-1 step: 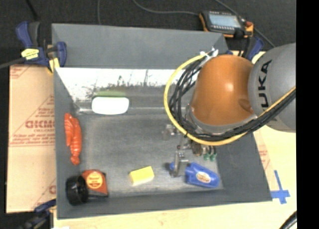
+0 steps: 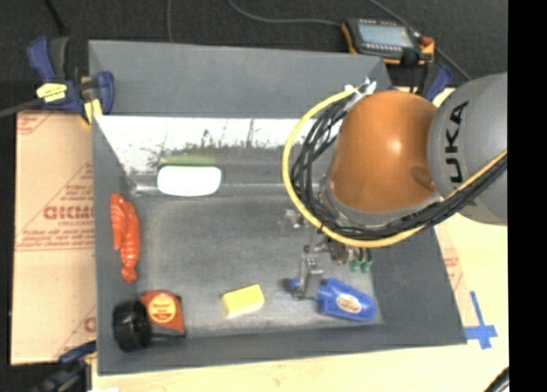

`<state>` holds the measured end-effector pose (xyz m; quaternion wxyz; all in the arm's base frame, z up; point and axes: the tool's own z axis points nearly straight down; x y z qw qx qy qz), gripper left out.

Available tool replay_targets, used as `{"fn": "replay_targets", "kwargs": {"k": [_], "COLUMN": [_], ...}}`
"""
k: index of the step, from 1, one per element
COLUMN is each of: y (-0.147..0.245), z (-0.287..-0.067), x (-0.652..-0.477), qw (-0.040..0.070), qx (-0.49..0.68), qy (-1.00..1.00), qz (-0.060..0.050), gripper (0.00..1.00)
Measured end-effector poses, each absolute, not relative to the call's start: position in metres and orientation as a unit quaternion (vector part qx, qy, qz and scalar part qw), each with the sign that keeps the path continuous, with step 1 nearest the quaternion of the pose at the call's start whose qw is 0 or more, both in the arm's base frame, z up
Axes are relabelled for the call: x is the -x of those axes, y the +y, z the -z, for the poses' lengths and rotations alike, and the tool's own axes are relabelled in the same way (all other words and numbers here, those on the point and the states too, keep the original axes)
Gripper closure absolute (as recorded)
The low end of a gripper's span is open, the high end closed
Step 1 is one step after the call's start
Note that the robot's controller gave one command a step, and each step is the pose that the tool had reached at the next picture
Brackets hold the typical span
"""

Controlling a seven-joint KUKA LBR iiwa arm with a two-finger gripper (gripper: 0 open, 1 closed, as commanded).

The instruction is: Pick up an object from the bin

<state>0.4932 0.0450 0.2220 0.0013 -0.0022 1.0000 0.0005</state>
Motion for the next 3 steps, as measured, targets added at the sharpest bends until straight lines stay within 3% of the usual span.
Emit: {"fn": "replay_targets", "kwargs": {"k": [1,2,3], "y": [0.015,-0.040,-0.040], "z": [-0.198,-0.188,-0.152], "x": [-0.488,-0.493,-0.483], "qw": [0.003,0.001,0.002], "qx": [0.037,0.038,0.093], "qy": [0.999,0.999,0.996], "qz": [0.000,0.000,0.001], "gripper": [0.00,0.00,0.00]}}
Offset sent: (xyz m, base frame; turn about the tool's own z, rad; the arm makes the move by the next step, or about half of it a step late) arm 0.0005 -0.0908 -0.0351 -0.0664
